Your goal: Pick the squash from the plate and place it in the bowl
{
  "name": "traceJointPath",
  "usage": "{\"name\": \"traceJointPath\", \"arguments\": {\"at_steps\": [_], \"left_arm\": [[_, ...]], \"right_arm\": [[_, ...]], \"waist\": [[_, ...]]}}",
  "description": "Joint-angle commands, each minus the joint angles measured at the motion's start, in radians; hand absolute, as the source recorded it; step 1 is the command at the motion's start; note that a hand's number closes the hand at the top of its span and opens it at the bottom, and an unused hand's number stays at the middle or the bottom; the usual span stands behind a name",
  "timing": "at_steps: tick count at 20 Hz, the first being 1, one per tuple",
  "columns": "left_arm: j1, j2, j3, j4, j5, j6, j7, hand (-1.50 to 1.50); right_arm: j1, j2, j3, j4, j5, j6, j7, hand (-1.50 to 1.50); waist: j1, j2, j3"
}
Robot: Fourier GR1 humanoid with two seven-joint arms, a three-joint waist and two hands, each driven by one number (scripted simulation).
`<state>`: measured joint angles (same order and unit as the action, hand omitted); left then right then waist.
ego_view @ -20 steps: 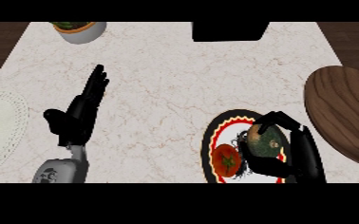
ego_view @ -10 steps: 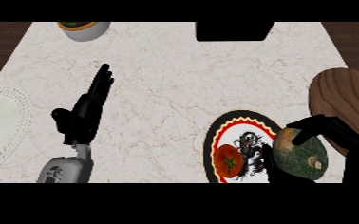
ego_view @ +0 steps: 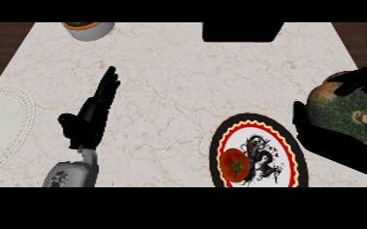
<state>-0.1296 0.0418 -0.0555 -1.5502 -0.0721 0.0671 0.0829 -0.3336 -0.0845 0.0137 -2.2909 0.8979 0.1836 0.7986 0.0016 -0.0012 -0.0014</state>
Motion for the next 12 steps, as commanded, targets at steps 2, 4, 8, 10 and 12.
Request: {"name": "traceJointPath", "arguments": {"at_steps": [2, 4, 8, 10, 12], "left_arm": [[-0.012, -0.037, -0.040, -0.058, -0.032, 0.039, 0.076, 0.00], [-0.022, 0.012, 0.023, 0.002, 0.001, 0.001, 0.023, 0.00], [-0.017, 0.004, 0.014, -0.017, 0.002, -0.001, 0.014, 0.00], [-0.073, -0.002, 0.028, 0.030, 0.001, 0.011, 0.026, 0.00], [-0.010, 0.004, 0.018, -0.009, -0.002, 0.003, 0.004, 0.00]], "right_arm": [[-0.155, -0.087, -0.187, 0.056, -0.117, 0.093, 0.076, 1.50], [-0.097, -0.152, -0.297, 0.082, -0.200, 0.101, -0.003, 1.50], [-0.104, -0.265, -0.340, 0.226, -0.139, 0.110, -0.072, 1.50], [-0.056, -0.311, -0.321, 0.304, -0.078, 0.109, -0.132, 1.50], [0.033, -0.315, -0.340, 0.346, -0.060, 0.029, -0.255, 1.50]], "waist": [[0.000, 0.000, 0.001], [-0.005, 0.001, 0.002], [-0.002, 0.002, 0.002], [-0.005, 0.006, 0.002], [-0.001, 0.003, 0.002]]}}
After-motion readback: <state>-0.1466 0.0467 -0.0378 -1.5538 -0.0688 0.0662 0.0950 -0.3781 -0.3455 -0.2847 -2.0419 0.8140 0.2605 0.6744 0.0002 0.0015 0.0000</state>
